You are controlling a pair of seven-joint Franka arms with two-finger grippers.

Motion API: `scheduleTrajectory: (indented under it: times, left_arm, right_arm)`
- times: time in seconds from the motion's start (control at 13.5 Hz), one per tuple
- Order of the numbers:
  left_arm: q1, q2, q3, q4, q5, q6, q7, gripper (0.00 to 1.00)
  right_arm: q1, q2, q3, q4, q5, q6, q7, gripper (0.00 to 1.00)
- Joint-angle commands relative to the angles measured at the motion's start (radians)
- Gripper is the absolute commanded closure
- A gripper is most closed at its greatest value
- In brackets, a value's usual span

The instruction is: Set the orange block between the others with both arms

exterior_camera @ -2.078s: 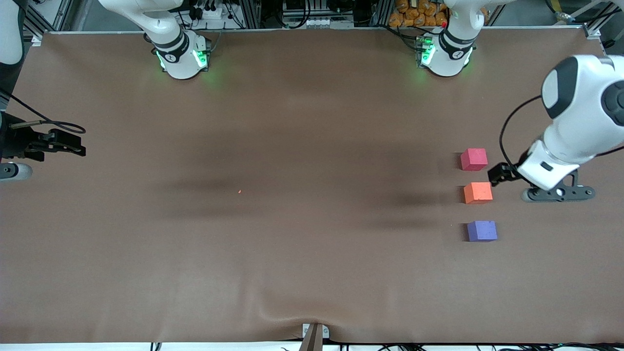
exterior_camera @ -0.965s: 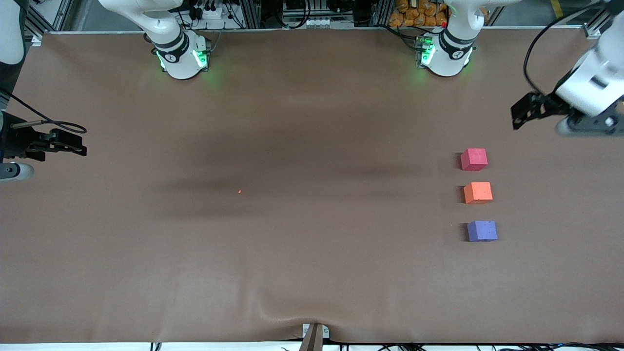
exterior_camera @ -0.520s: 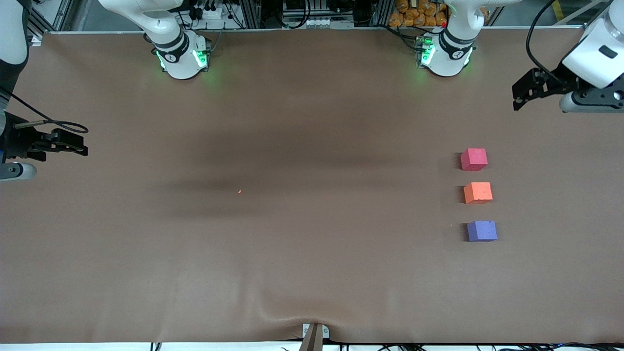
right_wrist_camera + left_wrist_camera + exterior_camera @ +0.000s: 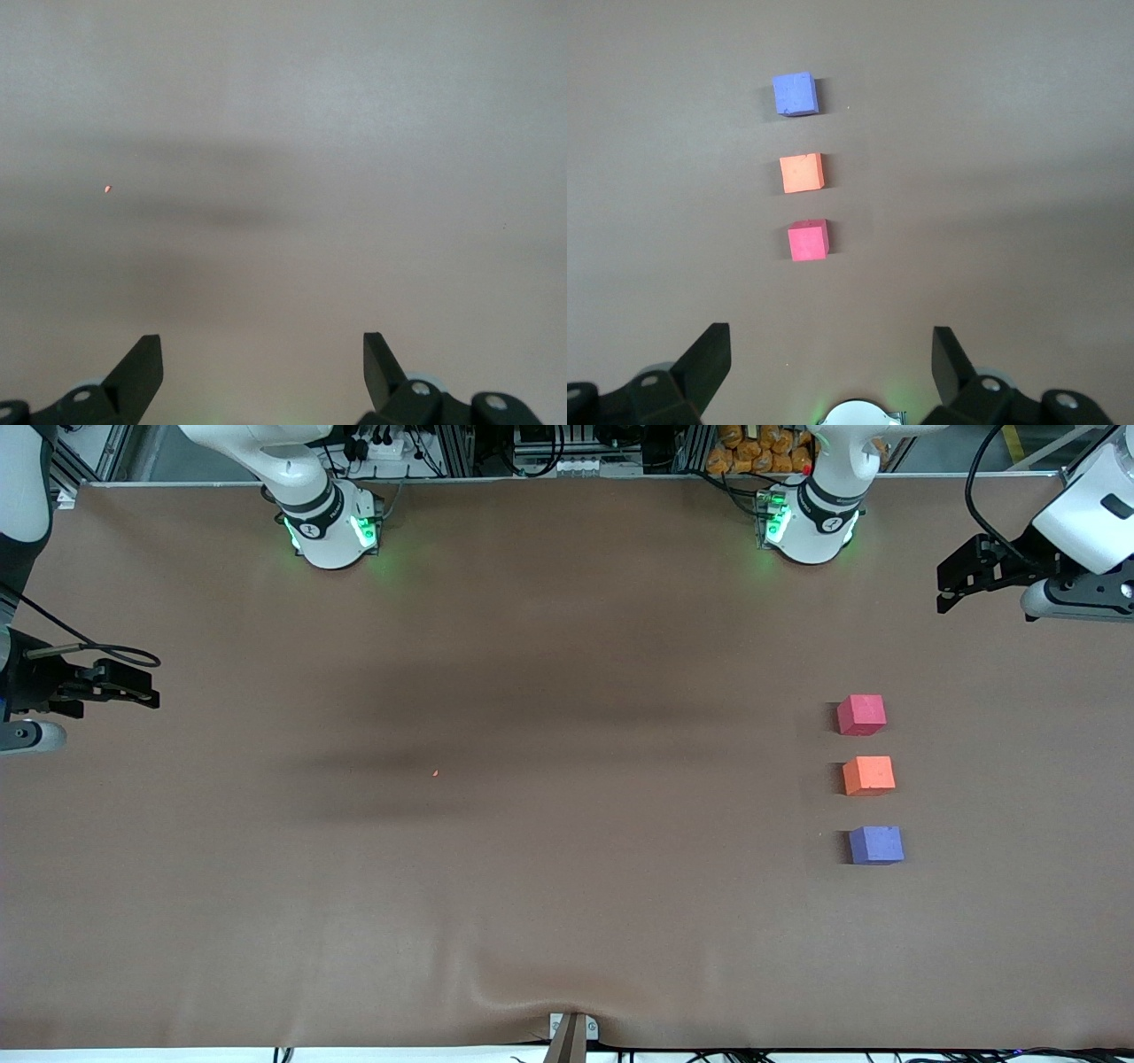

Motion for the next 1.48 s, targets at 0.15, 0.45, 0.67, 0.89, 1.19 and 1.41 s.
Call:
scheduleTrajectory:
  times: [0.15, 0.45, 0.67, 0.89, 1.19, 1.41]
  left_arm:
    - [-0.026, 0.005, 0.018, 0.018, 0.02, -0.019, 0.014, 0.0]
    - [-0.017, 0.002, 0.018, 0.016, 0.015, -0.022, 0.008, 0.0]
    - [-0.006, -0.003, 0.015, 0.018, 0.009, -0.023, -0.016, 0.0]
    - [-0.006, -0.003, 0.01, 0.016, -0.009, -0.025, -0.05, 0.0]
    - [-0.008, 0.002, 0.007, 0.015, -0.011, -0.025, -0.049, 0.0]
    - [-0.006, 0.004, 0.01, 0.013, -0.009, -0.025, -0.047, 0.0]
  right_arm:
    - [0.01, 0.0, -0.004, 0.009, -0.011, -0.008, -0.008, 0.0]
    - [0.005, 0.001, -0.004, 0.009, -0.013, -0.007, -0.01, 0.0]
    - [-0.001, 0.003, -0.006, 0.009, -0.014, -0.005, -0.011, 0.0]
    - [0.002, 0.003, -0.006, 0.009, -0.014, -0.004, -0.011, 0.0]
    - [0.008, -0.005, -0.004, 0.008, -0.011, -0.004, -0.01, 0.0]
    - [0.005, -0.005, -0.006, 0.008, -0.011, -0.002, -0.011, 0.0]
